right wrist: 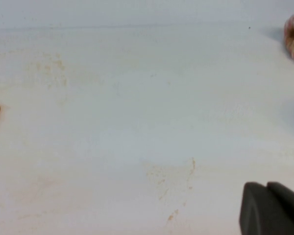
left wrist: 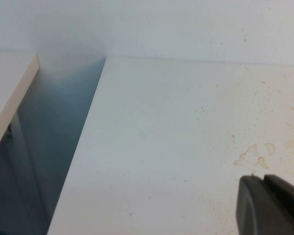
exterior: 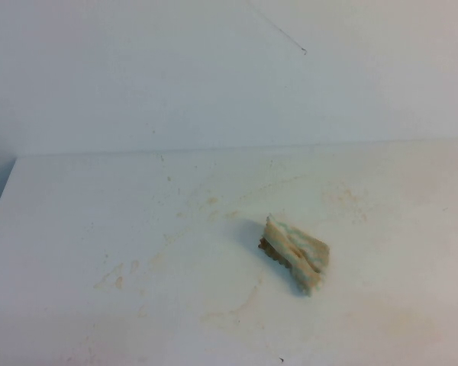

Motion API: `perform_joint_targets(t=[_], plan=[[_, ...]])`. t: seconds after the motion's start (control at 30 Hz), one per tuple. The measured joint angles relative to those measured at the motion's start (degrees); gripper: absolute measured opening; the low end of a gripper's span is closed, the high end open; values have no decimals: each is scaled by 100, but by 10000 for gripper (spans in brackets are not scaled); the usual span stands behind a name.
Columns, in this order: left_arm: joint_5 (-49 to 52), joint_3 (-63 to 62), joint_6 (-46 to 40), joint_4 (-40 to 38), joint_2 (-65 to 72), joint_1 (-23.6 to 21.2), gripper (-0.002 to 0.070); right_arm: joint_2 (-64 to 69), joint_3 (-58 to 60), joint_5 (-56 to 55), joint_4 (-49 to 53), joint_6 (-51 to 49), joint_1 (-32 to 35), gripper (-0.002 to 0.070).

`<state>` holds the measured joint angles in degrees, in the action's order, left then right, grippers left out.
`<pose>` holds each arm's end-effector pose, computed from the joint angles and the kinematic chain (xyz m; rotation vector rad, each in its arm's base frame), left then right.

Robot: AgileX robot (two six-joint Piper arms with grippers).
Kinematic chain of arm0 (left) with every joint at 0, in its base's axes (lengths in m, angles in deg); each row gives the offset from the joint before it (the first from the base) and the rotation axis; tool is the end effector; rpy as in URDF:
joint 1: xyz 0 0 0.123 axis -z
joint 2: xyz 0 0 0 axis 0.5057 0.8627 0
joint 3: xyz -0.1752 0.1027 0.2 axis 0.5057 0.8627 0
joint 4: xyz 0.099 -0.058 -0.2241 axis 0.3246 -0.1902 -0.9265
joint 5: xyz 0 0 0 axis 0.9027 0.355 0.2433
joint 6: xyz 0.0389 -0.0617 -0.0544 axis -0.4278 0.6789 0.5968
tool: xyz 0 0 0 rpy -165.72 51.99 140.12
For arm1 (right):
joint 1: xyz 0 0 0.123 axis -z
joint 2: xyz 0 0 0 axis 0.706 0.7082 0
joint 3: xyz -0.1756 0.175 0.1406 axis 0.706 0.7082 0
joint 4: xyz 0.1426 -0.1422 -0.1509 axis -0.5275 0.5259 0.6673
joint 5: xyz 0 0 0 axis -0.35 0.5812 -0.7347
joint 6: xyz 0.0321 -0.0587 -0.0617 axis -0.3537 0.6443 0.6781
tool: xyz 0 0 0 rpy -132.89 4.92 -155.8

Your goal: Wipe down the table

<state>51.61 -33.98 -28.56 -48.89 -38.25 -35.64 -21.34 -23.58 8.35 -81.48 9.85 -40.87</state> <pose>0.0541 0.0010 0.1758 -0.1789 1.7765 -0.0759 0.0538 -0.0034 0.1718 0.0507 1.8737 -0.0516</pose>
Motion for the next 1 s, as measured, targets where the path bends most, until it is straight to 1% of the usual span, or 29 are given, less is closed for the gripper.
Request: perform_joint_targets(t=[1.0], plan=[[3,0,0,-3,-5,0,0,-107,0,67,94,62,0,0]])
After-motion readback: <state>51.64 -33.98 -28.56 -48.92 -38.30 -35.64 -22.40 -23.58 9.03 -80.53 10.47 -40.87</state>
